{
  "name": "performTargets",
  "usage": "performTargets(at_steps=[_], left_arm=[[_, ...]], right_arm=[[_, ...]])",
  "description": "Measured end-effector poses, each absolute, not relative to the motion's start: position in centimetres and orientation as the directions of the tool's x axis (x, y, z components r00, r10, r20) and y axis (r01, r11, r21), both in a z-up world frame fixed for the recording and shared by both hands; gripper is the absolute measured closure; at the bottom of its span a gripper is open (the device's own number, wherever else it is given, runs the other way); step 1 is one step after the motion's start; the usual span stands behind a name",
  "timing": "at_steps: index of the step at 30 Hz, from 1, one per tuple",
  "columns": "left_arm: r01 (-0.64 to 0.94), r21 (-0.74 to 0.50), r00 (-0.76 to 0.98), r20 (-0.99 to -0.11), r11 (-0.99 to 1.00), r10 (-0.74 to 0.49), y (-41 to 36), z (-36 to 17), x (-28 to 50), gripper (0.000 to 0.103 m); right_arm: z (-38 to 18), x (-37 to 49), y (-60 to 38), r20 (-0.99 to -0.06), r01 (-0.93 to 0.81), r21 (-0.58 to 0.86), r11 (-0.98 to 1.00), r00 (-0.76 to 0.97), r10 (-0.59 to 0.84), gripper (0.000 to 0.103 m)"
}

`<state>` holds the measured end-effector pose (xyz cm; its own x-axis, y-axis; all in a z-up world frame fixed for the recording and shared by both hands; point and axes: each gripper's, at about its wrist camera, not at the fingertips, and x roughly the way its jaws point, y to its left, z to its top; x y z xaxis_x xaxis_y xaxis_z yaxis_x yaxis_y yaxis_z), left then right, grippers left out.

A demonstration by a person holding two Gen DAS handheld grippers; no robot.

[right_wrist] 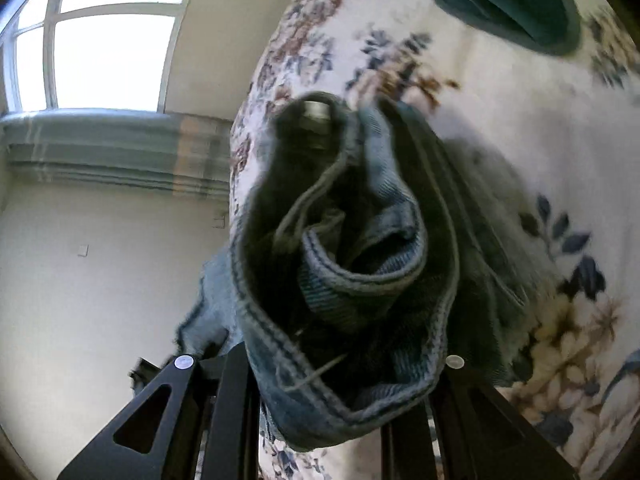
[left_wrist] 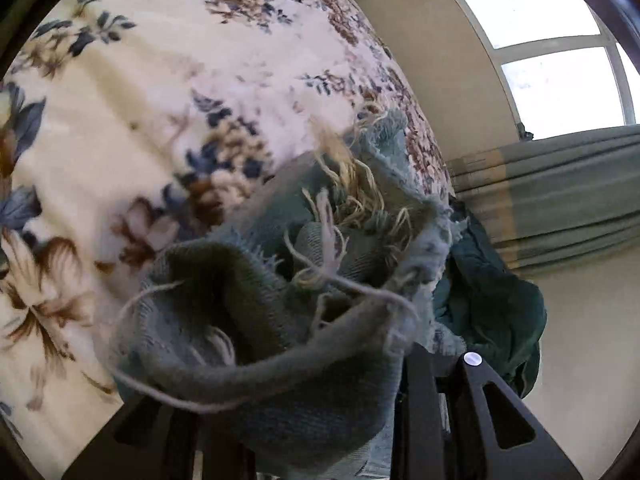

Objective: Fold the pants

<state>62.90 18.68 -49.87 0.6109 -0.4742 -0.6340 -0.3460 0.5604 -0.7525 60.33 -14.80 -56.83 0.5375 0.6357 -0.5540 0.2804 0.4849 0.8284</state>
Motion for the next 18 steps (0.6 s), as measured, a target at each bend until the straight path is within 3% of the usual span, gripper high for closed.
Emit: performTargets(at_steps=[4,9,10,12,13,16,18], left_arm=[[-0.331,-0.746,0.568,-0.647,0.578,-0.509,18.9,-49.3,62.7,0.073],[-0.323,-0.705,0.492,-0.695,0.632,-0.525,18.8,-46.9,61.6,0.065],[-0.32,-0.685,0.487,-0.711,0.654,-0.507,18.8,-46.6,61.4,0.058],[-0.303,-0.648,0.486,-0.736,0.699,-0.471,18.6,-45.3,60.8,0.03],[-0.301,-0.617,0.485,-0.755,0.727,-0.44,18.5,-44.7,60.6,0.004],[-0.283,-0.505,0.475,-0.812,0.815,-0.339,18.0,-42.7,59.7,0.0],[-0.265,-0.444,0.465,-0.836,0.856,-0.29,17.6,-41.7,59.2,0.0]], right_arm=[[-56.4,60.1,-14.6,-0.586,0.29,0.807,0.514,0.5,0.638,0.076],[-55.4,59.3,-15.1,-0.666,0.292,0.741,0.604,0.432,0.608,0.052],[-55.0,58.9,-15.2,-0.675,0.291,0.733,0.615,0.428,0.602,0.052],[-54.2,58.2,-15.5,-0.71,0.301,0.697,0.651,0.421,0.565,0.044],[-53.5,57.7,-15.7,-0.726,0.302,0.678,0.67,0.42,0.544,0.043],[-51.4,56.6,-15.8,-0.791,0.3,0.584,0.754,0.418,0.447,0.036],[-49.0,55.8,-15.0,-0.857,0.267,0.435,0.86,0.416,0.304,0.022]])
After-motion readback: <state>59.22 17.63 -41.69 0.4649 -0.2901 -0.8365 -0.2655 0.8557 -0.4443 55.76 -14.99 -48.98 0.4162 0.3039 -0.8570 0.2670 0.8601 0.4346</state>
